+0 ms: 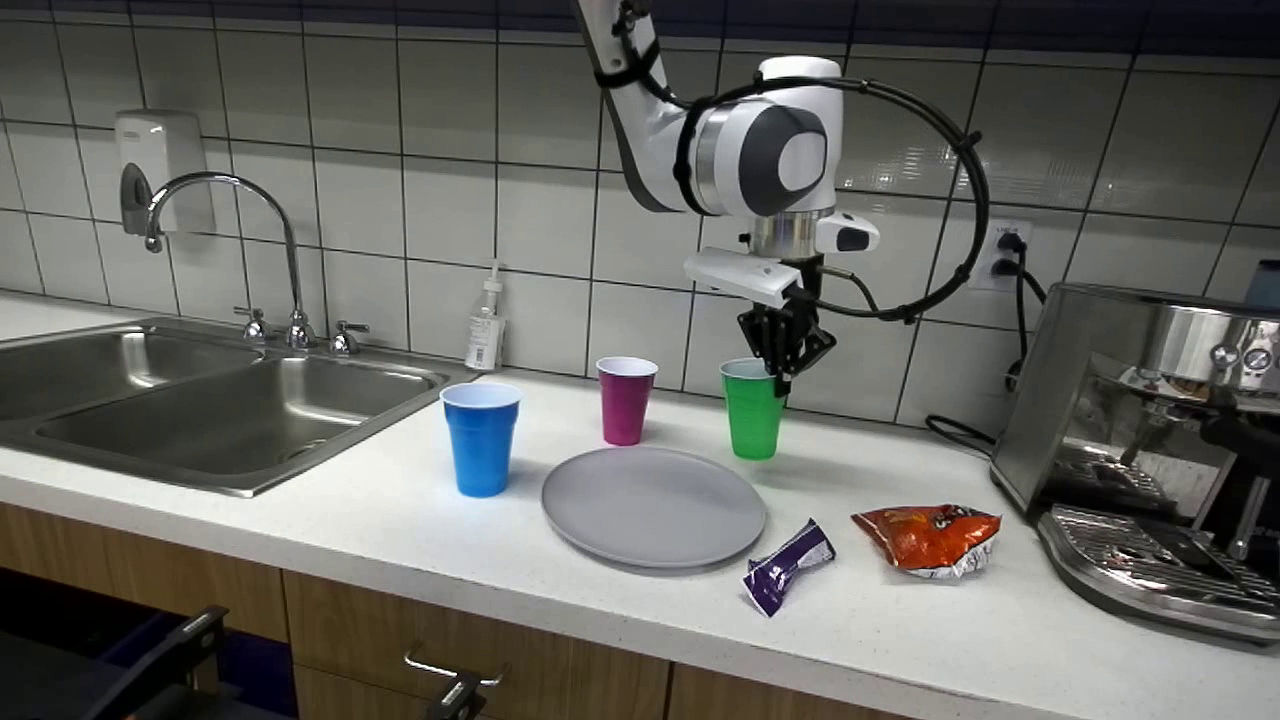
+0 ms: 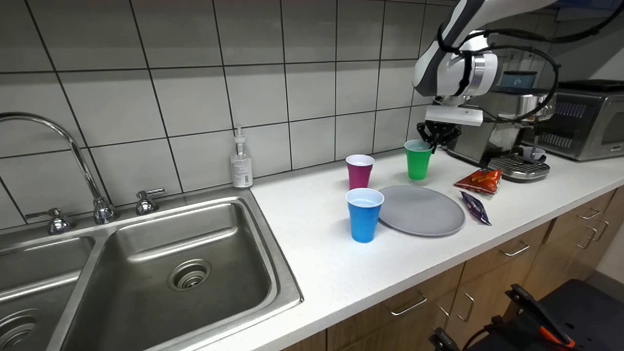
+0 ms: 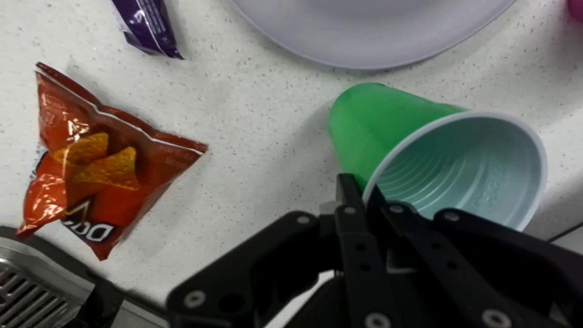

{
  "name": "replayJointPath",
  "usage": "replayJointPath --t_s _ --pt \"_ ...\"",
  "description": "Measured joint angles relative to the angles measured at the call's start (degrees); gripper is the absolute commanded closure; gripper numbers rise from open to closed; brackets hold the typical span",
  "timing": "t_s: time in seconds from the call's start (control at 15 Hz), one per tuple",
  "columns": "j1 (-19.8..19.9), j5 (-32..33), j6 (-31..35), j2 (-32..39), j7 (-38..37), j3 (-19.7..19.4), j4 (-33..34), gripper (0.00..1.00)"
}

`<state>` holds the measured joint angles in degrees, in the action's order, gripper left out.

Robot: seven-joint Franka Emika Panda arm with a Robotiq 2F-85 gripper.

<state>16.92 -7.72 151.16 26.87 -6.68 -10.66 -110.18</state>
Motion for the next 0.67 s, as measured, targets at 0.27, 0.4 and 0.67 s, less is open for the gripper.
replayJointPath --t_s 0.27,0.4,0.67 --pt "0.12 0.00 0.00 -4.13 0.86 -0.27 -4.97 0.99" --pt "0.17 0.00 0.00 -6.05 1.34 -0.72 -7.37 0.99" --pt "0.19 0.00 0.00 -9.03 2.10 -1.91 -11.76 0.99"
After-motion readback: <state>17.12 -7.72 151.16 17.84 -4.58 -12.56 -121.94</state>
